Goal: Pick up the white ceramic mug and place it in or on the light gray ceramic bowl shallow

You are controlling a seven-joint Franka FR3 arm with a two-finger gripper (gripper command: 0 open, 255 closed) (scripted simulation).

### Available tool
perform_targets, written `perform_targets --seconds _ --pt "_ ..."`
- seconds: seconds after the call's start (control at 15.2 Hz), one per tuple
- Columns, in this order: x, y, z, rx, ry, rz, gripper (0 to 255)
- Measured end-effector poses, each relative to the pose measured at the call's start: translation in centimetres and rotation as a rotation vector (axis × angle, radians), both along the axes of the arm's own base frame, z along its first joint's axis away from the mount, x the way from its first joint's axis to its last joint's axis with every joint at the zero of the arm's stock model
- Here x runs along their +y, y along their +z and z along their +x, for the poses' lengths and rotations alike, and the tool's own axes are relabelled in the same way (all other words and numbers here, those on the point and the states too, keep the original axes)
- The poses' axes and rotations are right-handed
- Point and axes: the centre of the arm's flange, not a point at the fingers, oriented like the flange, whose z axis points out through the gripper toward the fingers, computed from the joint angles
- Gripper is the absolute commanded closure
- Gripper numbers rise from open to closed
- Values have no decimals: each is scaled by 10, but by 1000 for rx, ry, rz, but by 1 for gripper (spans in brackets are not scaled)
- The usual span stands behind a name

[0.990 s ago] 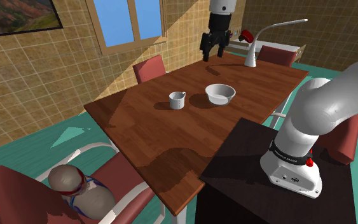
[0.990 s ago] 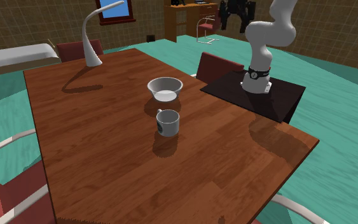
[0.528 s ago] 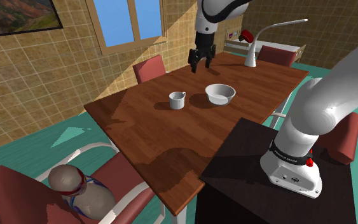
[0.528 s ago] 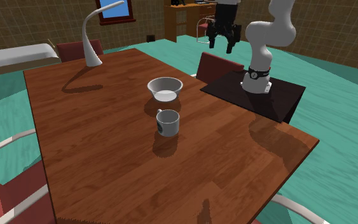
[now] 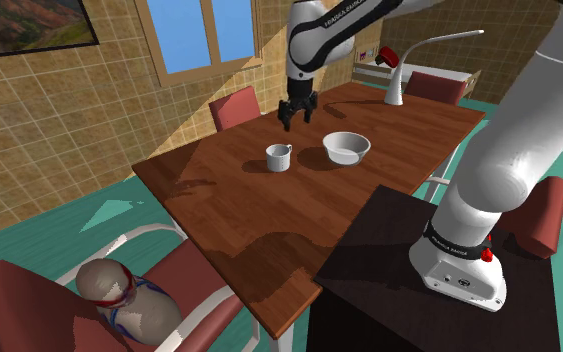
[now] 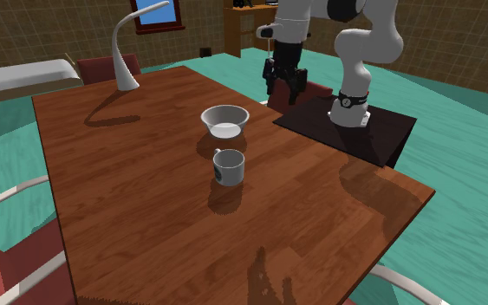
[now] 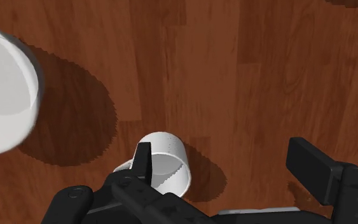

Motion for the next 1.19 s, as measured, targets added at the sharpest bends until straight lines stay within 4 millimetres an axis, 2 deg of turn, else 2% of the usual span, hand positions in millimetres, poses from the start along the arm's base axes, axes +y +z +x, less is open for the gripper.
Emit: perform_targets --seconds 0.2,0.73,1.06,1.19 --pt "-4 -27 23 1 1 -8 0" --pt "-15 -106 100 4 5 -30 0" --pt "-20 -157 141 6 7 -43 0" --pt "-22 -171 154 7 8 -47 0"
